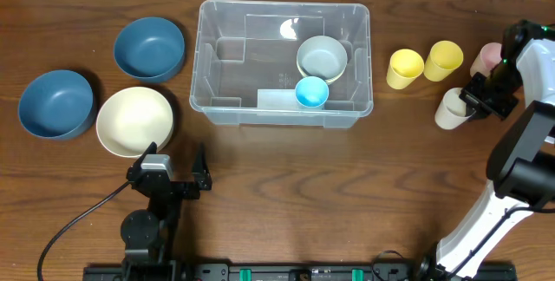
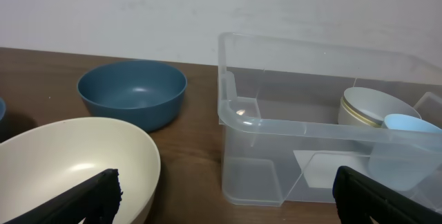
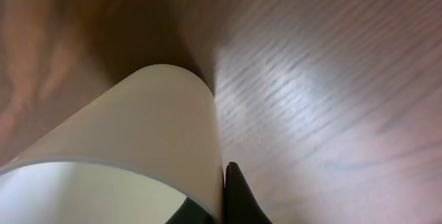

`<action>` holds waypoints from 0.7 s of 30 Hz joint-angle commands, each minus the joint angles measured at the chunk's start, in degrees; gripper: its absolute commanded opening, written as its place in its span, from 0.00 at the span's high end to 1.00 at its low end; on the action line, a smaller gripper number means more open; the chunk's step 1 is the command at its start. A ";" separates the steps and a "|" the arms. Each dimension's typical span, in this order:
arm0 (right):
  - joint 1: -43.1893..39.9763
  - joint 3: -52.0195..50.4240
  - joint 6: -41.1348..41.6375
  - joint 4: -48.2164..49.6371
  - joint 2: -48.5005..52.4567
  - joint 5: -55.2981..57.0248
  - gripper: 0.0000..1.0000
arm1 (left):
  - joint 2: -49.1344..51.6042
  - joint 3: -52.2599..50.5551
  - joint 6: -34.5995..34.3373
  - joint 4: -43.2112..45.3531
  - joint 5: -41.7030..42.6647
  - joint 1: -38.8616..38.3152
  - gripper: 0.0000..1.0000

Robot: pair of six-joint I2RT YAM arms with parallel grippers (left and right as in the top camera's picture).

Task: Pack container
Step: 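Grasp the cream cup rim with the right gripper, then carry the cream cup over the container and stack it on the light-blue cup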

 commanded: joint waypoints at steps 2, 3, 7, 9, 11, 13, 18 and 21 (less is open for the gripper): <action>4.04 -0.07 -4.11 -1.84 -5.64 -4.11 0.99 | -0.33 -1.05 0.76 -1.92 0.39 0.31 0.02; 5.18 -0.07 -4.92 -2.64 -7.10 -4.09 0.99 | -0.33 -1.05 0.74 -1.92 0.39 0.33 0.02; 10.27 -0.09 -7.96 -5.18 -13.60 -4.07 0.99 | -0.33 -1.05 0.76 -1.92 0.39 0.31 0.02; 12.92 -0.07 -8.87 -5.27 -17.25 -4.35 0.99 | -0.33 -1.05 0.76 -1.92 0.39 0.33 0.02; 16.04 0.13 -10.01 -4.79 -21.00 -4.79 0.99 | -0.33 -1.05 0.76 -1.92 0.39 0.33 0.02; 20.13 1.57 -10.05 -4.76 -24.57 -4.22 0.99 | -0.33 -1.05 0.76 -1.92 0.39 0.33 0.02; 28.81 11.82 -10.01 -8.59 -26.23 -2.40 0.96 | -0.33 -1.05 0.76 -1.92 0.39 0.33 0.02; 32.57 19.32 -9.84 -10.69 -25.16 -2.21 0.96 | -0.33 -1.05 0.76 -1.92 0.39 0.31 0.02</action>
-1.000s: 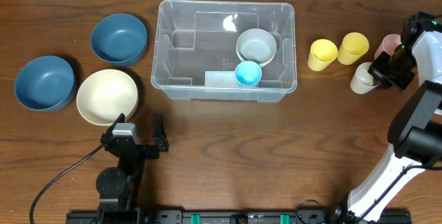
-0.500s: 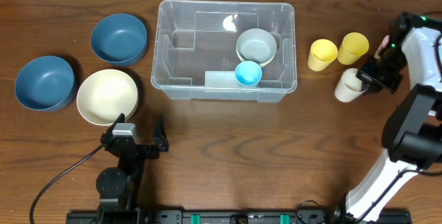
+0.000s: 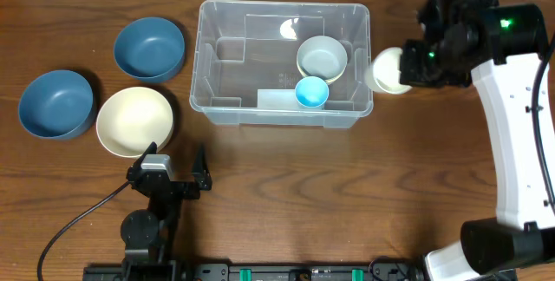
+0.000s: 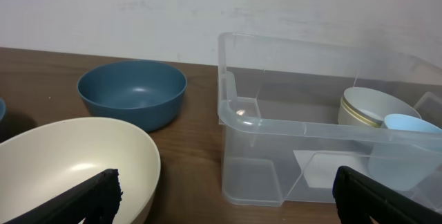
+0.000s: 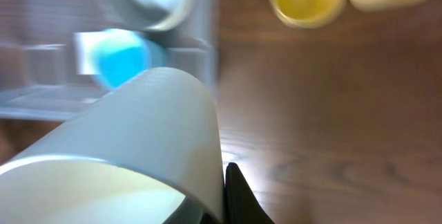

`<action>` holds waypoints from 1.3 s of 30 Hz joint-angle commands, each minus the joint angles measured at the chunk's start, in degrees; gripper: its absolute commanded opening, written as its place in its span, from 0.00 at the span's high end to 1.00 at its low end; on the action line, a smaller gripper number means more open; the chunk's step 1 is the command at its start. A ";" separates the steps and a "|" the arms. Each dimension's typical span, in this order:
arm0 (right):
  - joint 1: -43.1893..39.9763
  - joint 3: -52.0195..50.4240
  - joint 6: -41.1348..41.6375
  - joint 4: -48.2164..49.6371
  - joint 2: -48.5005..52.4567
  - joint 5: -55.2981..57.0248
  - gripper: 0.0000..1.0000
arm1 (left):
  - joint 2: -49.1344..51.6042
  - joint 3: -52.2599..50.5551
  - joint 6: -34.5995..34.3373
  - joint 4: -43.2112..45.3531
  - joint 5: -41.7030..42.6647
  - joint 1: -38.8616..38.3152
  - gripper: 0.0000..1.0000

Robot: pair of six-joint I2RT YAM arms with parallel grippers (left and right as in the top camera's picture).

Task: Pack container
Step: 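Carry the cream cup over the container and stack it on the light-blue cup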

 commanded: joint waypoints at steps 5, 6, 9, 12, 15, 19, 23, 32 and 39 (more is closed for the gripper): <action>5.99 15.54 -0.07 -2.23 3.89 0.87 0.98 | -0.33 -1.05 0.74 -1.95 0.39 0.33 0.02; 6.43 16.44 -0.07 -2.23 4.85 0.85 0.98 | -0.33 -1.05 0.76 -1.95 0.39 0.33 0.02; 7.69 17.14 -0.17 -1.95 8.15 0.61 0.98 | -0.33 -1.05 0.74 -1.95 0.39 0.33 0.02; 9.25 17.14 -1.51 -1.90 12.44 0.50 0.99 | -0.33 -1.05 0.76 -1.95 0.39 0.31 0.02; 11.28 17.14 -2.51 -1.90 17.07 0.52 0.99 | -0.33 -1.05 0.76 -1.95 0.39 0.33 0.02; 14.01 17.14 -2.56 -1.25 22.01 0.96 0.99 | -0.33 -1.05 0.76 -1.95 0.39 0.31 0.02; 15.65 17.14 -2.49 -1.11 25.51 1.18 0.99 | -0.33 -1.05 0.76 -1.95 0.39 0.33 0.02; 17.42 17.09 -2.40 -2.40 27.96 4.66 0.99 | -0.33 -1.05 0.76 -1.95 0.39 0.33 0.02; 17.44 17.07 -2.25 -2.36 29.73 5.20 0.99 | -0.33 -1.05 0.74 -1.95 0.39 0.33 0.02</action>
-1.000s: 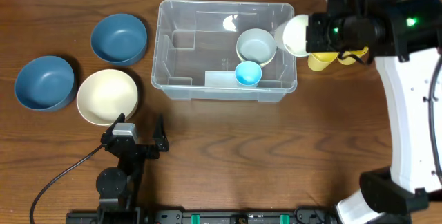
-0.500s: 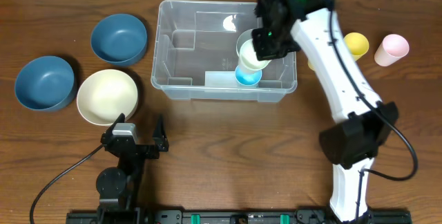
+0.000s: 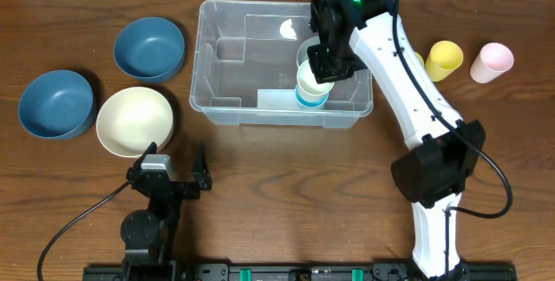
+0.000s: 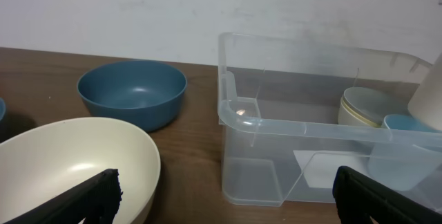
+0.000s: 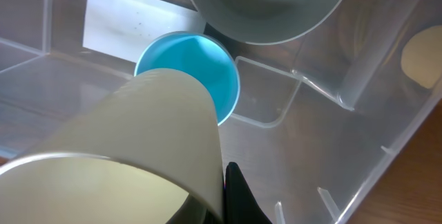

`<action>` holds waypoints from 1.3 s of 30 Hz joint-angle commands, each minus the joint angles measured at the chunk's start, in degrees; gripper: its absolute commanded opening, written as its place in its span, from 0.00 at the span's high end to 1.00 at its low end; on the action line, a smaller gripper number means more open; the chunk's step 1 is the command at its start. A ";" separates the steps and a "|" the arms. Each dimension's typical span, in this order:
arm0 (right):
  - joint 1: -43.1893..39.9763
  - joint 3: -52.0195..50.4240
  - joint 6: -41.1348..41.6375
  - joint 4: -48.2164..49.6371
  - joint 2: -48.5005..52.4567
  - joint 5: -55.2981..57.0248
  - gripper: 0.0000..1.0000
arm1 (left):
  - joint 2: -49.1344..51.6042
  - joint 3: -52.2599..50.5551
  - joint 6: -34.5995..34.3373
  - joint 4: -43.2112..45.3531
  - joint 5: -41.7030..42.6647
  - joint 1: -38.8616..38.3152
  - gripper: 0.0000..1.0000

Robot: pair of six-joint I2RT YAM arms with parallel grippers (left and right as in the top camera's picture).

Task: Pack container
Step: 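Carry the cream cup over the container and stack it on the light-blue cup, then release the cream cup and move the right gripper to a yellow cup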

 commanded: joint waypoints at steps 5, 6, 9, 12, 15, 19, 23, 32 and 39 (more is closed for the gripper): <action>0.63 0.33 -0.61 0.04 3.15 1.44 0.99 | -0.33 -1.05 0.74 -1.92 0.39 0.33 0.02; 0.63 0.33 -0.57 0.07 3.48 1.68 0.99 | -0.33 -1.05 0.74 -1.92 0.39 0.33 0.02; 0.63 0.33 -0.17 0.35 3.89 2.99 0.97 | -0.33 -1.05 0.74 -1.92 0.39 0.33 0.02; 0.61 0.33 -0.20 0.85 3.93 3.15 0.75 | -0.33 -1.05 0.76 -1.92 0.39 0.31 0.02; 0.63 0.33 -0.50 1.44 3.93 3.10 0.50 | -0.33 -1.05 0.74 -1.92 0.39 0.33 0.02; 0.79 0.52 -1.29 2.21 3.87 2.86 0.41 | -0.33 -1.05 0.76 -1.92 0.39 0.33 0.02; 0.76 3.54 -1.25 0.57 3.65 2.43 0.36 | -0.33 -1.05 0.76 -1.92 0.39 0.33 0.02; -3.41 21.40 0.81 -8.79 3.65 5.53 0.11 | -0.33 -1.05 0.74 -1.92 0.39 0.33 0.02; -15.06 21.46 5.25 -8.52 3.41 6.56 0.10 | -0.33 -1.05 0.76 -1.92 0.39 0.33 0.02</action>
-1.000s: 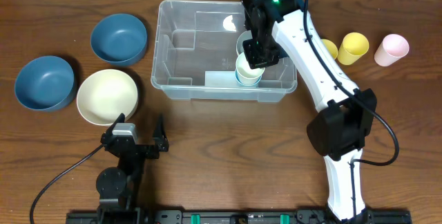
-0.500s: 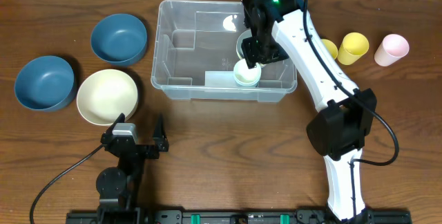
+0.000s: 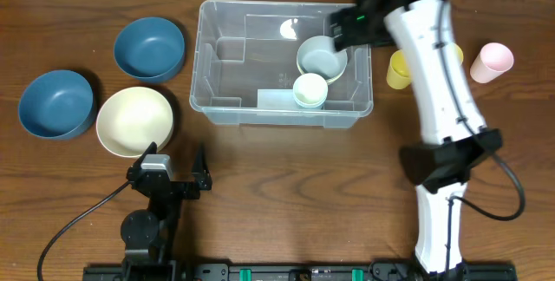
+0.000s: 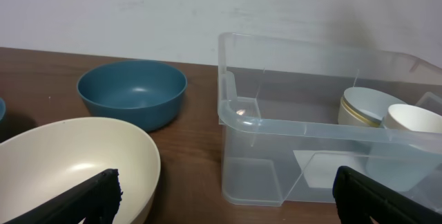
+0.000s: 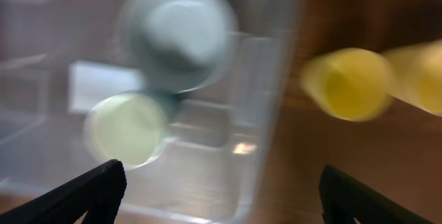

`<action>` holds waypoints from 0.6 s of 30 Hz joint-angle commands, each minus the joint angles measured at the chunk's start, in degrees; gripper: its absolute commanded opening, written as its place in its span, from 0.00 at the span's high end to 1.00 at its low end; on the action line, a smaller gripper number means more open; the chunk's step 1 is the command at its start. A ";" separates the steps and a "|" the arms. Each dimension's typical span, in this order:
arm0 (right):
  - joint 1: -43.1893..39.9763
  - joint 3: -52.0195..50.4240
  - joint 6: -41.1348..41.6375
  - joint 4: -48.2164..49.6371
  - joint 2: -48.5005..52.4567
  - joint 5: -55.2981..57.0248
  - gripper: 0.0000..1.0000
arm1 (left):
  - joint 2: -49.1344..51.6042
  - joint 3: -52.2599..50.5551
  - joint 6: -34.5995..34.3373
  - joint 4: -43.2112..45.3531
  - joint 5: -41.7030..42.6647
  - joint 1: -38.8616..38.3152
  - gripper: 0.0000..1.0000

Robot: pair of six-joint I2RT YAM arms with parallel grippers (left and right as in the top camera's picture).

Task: Pack container
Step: 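Release the cream cup and move the right gripper to a yellow cup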

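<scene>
The clear plastic container (image 3: 227, 73) stands mid-table. Inside it, a cream cup (image 3: 310, 90) sits upright where the blue cup stood, hiding that cup, beside a pale grey bowl (image 3: 322, 57). My right gripper (image 3: 357, 22) hangs open and empty above the container's right rear corner; its wrist view looks down on the cream cup (image 5: 128, 127), the bowl (image 5: 179, 34) and two yellow cups (image 5: 349, 82). My left gripper (image 3: 170, 175) rests open near the front edge, facing the container (image 4: 276, 124).
Two blue bowls (image 3: 149, 47) (image 3: 55, 103) and a cream bowl (image 3: 134, 120) lie left of the container. A yellow cup (image 3: 397, 69) shows partly past my right arm, another is mostly hidden behind it, and a pink cup (image 3: 494, 60) stands far right.
The cream cup, held over the blue cup before, now sits in it inside the container. My right gripper has let go, opened and moved back toward the right rear corner.
My right gripper was shut on the cream cup at the table's far right, beside the pink cup. Then it held the cup just right of the container, then over the blue cup inside. Now the cup rests there and the gripper is open. The left arm stayed still.
</scene>
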 commanded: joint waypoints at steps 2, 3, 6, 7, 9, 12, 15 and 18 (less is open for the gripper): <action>-9.20 -1.11 5.57 0.09 -0.31 2.03 0.11 | -0.33 -1.05 0.76 -1.92 0.39 0.31 0.02; -11.41 -1.73 6.29 0.48 -0.28 1.95 0.11 | -0.33 -1.05 0.76 -1.92 0.39 0.33 0.02; -15.67 -3.26 8.04 1.57 -0.26 1.84 0.13 | -0.33 -1.05 0.74 -1.92 0.39 0.33 0.02; -16.85 -3.89 8.70 2.10 -0.26 1.86 0.14 | -0.33 -1.05 0.74 -1.92 0.39 0.33 0.02; -19.08 -5.84 10.40 3.58 -0.26 1.86 0.16 | -0.33 -1.05 0.76 -1.92 0.39 0.33 0.02; -21.24 -9.90 12.44 7.17 -0.26 2.08 0.19 | -0.33 -1.05 0.76 -1.92 0.39 0.33 0.02; -22.93 -14.58 14.19 11.82 -0.26 2.05 0.20 | -0.33 -1.05 0.76 -1.92 0.39 0.33 0.02; -24.13 -19.04 15.02 15.98 -0.26 2.01 0.21 | -0.33 -1.05 0.76 -1.92 0.39 0.33 0.02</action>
